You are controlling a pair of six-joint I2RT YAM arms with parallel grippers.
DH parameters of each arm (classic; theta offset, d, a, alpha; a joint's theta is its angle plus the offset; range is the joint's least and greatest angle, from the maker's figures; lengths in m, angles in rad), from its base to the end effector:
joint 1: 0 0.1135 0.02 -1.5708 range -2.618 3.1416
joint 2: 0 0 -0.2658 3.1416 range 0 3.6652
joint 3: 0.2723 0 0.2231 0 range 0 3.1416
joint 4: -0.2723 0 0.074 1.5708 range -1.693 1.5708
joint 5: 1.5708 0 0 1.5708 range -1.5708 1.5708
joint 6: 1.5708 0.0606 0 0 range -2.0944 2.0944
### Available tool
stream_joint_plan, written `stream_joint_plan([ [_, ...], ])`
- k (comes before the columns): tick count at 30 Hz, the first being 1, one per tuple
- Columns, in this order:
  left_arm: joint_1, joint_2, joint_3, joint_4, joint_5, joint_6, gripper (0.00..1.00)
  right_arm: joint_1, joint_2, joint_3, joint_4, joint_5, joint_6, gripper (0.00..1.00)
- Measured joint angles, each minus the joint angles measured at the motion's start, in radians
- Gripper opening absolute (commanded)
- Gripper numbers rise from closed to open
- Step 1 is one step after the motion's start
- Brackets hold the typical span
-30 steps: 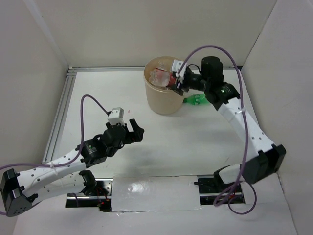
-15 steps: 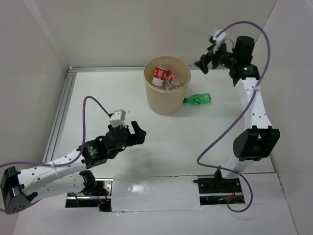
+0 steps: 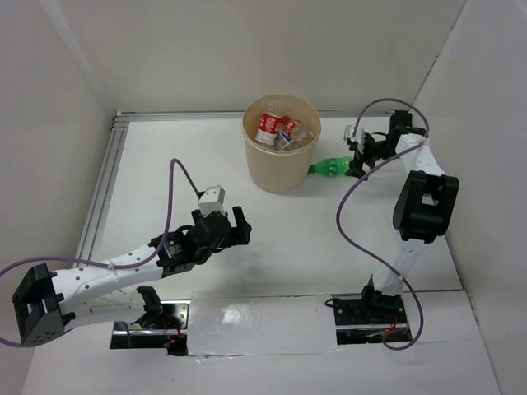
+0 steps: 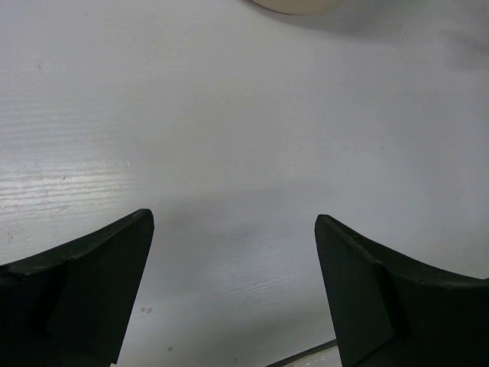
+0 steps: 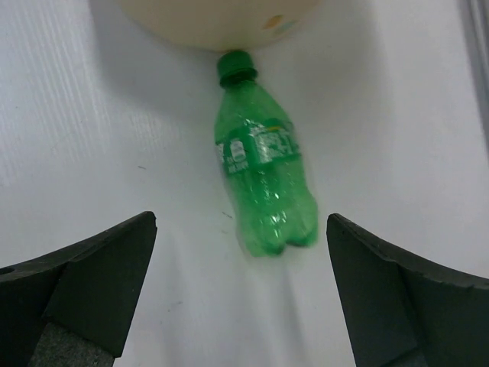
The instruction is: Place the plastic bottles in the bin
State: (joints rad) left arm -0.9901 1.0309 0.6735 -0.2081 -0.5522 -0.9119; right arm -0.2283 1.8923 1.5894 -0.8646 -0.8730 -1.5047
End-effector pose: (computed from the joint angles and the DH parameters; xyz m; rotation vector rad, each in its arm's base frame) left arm 0.1427 -0.1596 0.2552 -0.2415 2.0829 -0.5862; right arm 0.3722 -0.0388 0.2550 -1.4873 1.6510 0.3236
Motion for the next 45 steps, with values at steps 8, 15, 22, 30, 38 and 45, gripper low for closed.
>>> stream_joint_plan([
  [8, 0.000, 0.004, 0.003, -0.002, 0.000, -0.004, 0.99, 0.098, 0.108, -0.007, 0.056, 0.087, -0.057, 1.00],
  [15, 0.000, 0.010, 0.003, -0.014, 0.000, -0.008, 0.99, 0.145, 0.256, 0.038, 0.115, 0.203, -0.064, 0.96],
  [22, 0.000, 0.038, 0.008, -0.025, 0.000, -0.008, 0.99, 0.158, 0.283, 0.054, 0.133, 0.245, -0.061, 0.45],
  [30, 0.000, 0.066, 0.017, 0.003, 0.000, 0.001, 0.99, 0.056, 0.119, -0.035, 0.097, 0.178, -0.005, 0.34],
  [38, 0.001, 0.114, 0.028, 0.060, 0.020, 0.051, 0.99, -0.073, -0.262, 0.054, 0.207, 0.029, 0.278, 0.35],
  [45, 0.008, 0.126, 0.043, 0.084, 0.045, 0.076, 0.99, 0.206, -0.293, 0.156, 0.413, -0.068, 0.583, 0.47],
])
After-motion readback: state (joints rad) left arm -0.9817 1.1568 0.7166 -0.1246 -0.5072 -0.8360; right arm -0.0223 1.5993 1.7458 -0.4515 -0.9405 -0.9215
